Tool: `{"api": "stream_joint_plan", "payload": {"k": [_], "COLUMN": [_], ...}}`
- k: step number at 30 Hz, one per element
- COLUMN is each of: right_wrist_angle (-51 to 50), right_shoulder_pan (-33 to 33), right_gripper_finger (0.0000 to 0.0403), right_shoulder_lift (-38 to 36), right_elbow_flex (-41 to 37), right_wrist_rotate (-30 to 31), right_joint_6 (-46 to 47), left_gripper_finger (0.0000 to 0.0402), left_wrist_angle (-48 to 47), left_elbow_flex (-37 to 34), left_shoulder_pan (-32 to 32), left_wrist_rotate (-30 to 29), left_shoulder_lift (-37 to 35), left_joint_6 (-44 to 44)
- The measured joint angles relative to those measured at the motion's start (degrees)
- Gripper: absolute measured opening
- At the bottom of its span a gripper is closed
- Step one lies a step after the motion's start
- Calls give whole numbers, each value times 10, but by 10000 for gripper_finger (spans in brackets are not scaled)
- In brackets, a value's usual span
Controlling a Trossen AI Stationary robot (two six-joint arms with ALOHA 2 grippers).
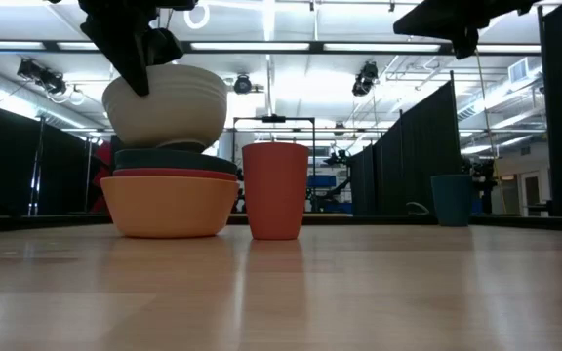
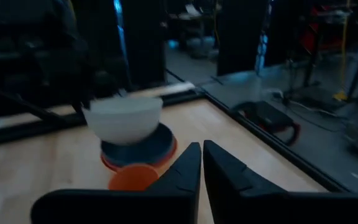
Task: Nest bowls inside each other
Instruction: Stack the white bowl on top of the stacked bowls
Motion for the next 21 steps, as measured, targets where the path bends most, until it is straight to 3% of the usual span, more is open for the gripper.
{"api": "stream_joint_plan", "payload": {"k": [9,21], "right_wrist_angle": [119,124], "right_shoulder_pan": [5,5], "right_gripper_finger": [37,37], "right_shoulder_lift": [-40,-41], "right_elbow_flex": [-74,-78], "right_wrist_rotate": [-26,-29], "right_joint_6": [-25,-26], "left_gripper_finger": [0,0], "left_wrist_angle": [15,14], "left_elbow_flex": [0,0], "left_shoulder_pan": [1,1], "left_wrist_rotate": [21,33], "left_shoulder_lift": [26,58], "left_joint_6": [17,18]}}
